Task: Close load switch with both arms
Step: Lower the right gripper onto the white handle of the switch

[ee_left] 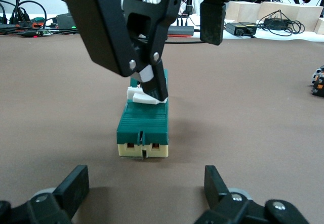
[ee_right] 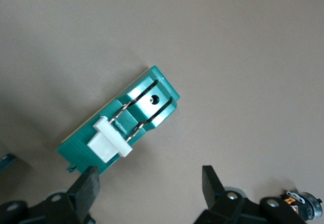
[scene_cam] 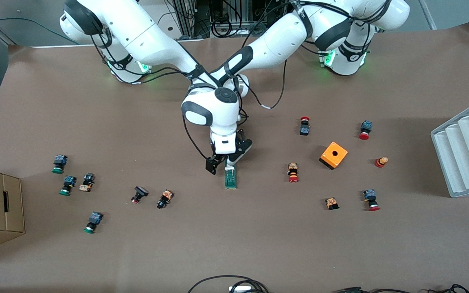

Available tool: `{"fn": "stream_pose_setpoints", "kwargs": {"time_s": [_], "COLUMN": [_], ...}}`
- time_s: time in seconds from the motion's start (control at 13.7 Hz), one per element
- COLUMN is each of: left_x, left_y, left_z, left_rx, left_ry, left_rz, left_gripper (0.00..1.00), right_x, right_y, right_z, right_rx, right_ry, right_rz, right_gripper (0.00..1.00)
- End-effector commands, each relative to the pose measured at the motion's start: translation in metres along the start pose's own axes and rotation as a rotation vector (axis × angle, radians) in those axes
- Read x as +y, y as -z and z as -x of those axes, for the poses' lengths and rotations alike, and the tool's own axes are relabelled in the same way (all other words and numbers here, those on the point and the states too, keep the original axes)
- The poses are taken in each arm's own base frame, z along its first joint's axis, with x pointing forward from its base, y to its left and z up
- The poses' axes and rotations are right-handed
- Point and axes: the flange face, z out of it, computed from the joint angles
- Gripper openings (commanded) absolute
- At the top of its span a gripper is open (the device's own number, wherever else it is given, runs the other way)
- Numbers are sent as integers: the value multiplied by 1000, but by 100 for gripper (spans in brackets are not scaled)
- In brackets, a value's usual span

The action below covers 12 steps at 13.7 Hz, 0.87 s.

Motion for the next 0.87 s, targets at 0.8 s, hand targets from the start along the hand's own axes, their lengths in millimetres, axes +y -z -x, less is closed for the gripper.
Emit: {"fn": "stream_pose_setpoints", "kwargs": {"time_s": [0.8], "left_x": [10], "left_y": [-3], "left_z": [0], "left_rx": [21], "left_ry": [21], "left_rz": [18], "left_gripper": [100], "right_x": [-24], "right_y": [3], "right_z": [6], "right_rx": [18], "right_ry": [83], "right_rz": [5], "right_gripper": [87]}}
